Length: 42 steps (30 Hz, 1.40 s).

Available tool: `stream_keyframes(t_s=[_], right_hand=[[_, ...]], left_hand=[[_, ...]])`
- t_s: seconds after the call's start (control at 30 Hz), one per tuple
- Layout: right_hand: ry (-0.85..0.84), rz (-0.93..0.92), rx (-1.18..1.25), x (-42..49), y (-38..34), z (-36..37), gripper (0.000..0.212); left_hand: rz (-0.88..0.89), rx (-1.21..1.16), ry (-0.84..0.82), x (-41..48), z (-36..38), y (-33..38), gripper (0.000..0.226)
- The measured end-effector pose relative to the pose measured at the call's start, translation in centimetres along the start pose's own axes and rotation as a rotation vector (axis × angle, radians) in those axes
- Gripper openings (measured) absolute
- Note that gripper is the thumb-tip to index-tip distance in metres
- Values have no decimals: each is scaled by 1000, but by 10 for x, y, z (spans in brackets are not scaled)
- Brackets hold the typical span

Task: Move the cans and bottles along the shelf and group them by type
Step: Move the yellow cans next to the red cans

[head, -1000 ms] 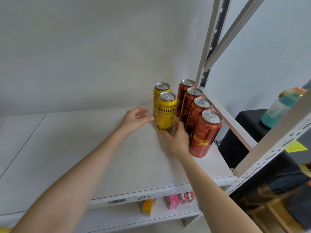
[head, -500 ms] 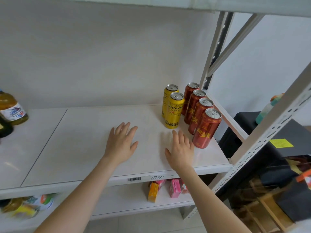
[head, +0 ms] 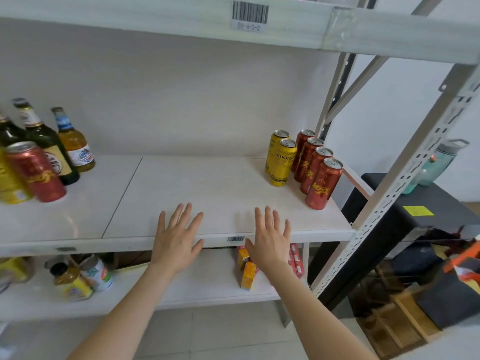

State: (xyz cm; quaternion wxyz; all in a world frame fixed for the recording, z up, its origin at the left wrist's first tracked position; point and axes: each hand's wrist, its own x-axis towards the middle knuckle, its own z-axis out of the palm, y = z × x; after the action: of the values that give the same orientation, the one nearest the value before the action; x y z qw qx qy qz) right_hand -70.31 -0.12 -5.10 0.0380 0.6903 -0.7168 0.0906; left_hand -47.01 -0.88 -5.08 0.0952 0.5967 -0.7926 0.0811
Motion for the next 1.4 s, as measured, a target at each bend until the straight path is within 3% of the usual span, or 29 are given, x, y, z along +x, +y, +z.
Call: stream_keyframes(t_s=[0.27, 0.8, 1.3, 1.4], right_hand=[[3, -83, -13, -24, -93, -3, 83], [53, -83, 25, -16, -340, 13, 84], [148, -22, 67, 54, -469, 37, 80], [154, 1, 71, 64, -490, 45, 80]], left_hand=[[-77, 49, -44, -65, -9, -79, 67], [-107, 119, -44, -117, -36, -321, 69], [-124, 143, 102, -60, -47, -473, 74], [-115, 110, 197, -51, -45, -497, 78]])
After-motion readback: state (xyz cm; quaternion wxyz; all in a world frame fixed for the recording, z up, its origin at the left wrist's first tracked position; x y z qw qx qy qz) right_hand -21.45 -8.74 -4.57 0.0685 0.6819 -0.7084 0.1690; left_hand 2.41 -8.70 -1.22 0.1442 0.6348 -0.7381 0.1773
